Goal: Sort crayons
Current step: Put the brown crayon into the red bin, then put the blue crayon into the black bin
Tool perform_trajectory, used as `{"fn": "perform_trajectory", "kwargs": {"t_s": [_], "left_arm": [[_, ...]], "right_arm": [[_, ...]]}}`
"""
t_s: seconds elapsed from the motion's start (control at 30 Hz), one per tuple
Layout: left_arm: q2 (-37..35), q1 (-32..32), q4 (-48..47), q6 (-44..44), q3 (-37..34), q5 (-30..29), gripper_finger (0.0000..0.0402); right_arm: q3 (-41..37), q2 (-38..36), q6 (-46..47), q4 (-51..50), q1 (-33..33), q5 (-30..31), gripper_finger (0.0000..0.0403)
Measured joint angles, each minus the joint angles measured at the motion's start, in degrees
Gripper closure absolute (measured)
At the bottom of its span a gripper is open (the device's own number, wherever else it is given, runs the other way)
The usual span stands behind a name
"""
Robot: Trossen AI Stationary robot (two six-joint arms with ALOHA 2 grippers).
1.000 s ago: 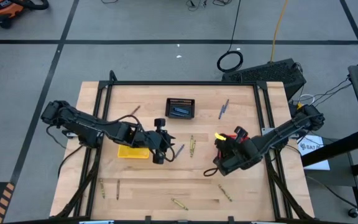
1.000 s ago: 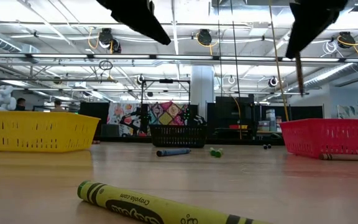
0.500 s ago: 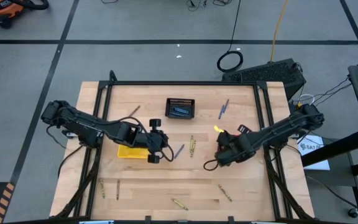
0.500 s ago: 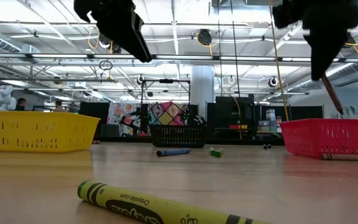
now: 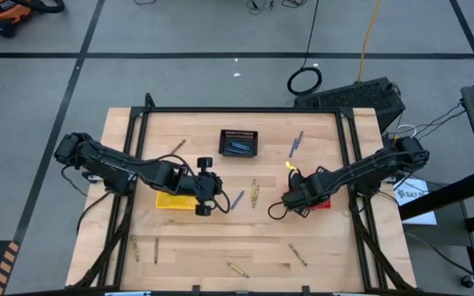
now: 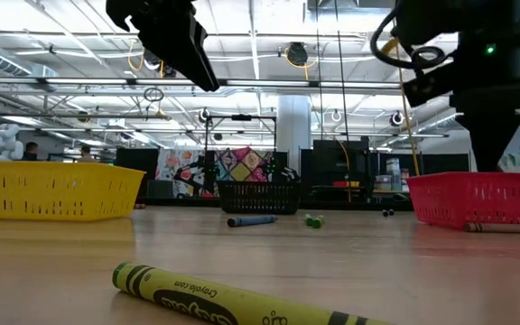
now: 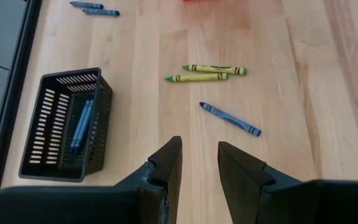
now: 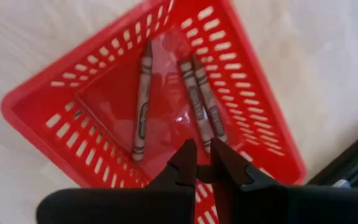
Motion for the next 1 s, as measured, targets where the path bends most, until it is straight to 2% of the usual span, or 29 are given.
{"fn": "perform_trajectory", "kwargs": {"t_s": [0.23, 0.47, 0.6, 0.73, 1.0], "left_arm": [[0.0, 0.0, 0.0, -0.04, 0.0, 0.07, 0.0294], [0.8, 0.0, -0.1, -0.54, 0.0, 0.22, 0.0294], [1.94, 0.27, -0.19, -3.05, 0.02, 0.38, 0.0294], [2.92, 0.63, 0.54, -6.62, 0.04, 1.89, 0.0294], [6.01, 1.14, 3.63, -14.43, 0.02, 3.06, 0.0294]], "right_arm": [[-0.94, 0.0, -3.09, 1.17, -2.23, -0.33, 0.0393], [-0.94, 0.0, -5.73, 2.53, -3.68, -1.81, 0.0343], [-0.94, 0.0, -5.61, 2.49, -3.75, -1.92, 0.0312], [-0.94, 0.0, -5.53, 2.25, -3.78, -5.09, 0.0291], [1.07, 0.02, -3.64, 1.93, -3.78, -7.52, 0.0283]]}}
